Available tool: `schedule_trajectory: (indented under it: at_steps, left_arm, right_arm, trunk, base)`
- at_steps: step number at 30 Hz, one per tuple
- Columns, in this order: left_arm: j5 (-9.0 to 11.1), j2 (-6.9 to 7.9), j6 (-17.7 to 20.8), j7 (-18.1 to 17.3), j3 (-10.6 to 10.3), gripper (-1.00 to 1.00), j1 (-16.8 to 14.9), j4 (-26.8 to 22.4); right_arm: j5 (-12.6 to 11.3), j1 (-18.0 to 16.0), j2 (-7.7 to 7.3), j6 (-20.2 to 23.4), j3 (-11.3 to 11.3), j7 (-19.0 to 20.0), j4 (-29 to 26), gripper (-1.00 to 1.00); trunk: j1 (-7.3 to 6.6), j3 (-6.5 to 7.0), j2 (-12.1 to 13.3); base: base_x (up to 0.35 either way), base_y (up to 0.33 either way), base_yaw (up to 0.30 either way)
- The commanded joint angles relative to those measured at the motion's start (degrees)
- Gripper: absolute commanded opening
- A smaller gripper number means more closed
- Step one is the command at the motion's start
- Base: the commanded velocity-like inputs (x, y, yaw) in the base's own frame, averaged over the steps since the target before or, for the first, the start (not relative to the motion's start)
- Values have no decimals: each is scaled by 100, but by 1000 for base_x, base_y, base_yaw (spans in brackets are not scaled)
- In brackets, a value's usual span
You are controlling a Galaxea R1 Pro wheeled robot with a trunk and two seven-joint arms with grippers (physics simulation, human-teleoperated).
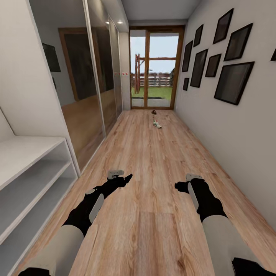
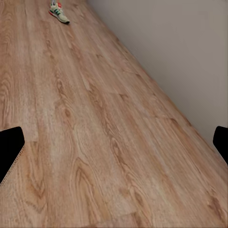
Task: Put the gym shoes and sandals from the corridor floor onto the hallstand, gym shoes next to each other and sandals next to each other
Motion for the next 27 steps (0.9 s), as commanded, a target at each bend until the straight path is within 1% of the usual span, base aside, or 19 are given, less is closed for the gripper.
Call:
schedule_trajectory:
  at_steps: [1, 27]
  left_arm:
    - [60, 0, 57, -13, 1, 100, -2, -7]
    - [67, -1, 57, -11, 1, 100, -1, -7]
  right_arm:
    - [55, -4, 7, 27, -19, 24, -7, 100]
    - [55, -4, 7, 29, -19, 24, -9, 100]
  trunk:
    - [2, -6, -2]
    - [2, -6, -2]
  base:
    - [346, 0, 0]
    - [346, 0, 0]
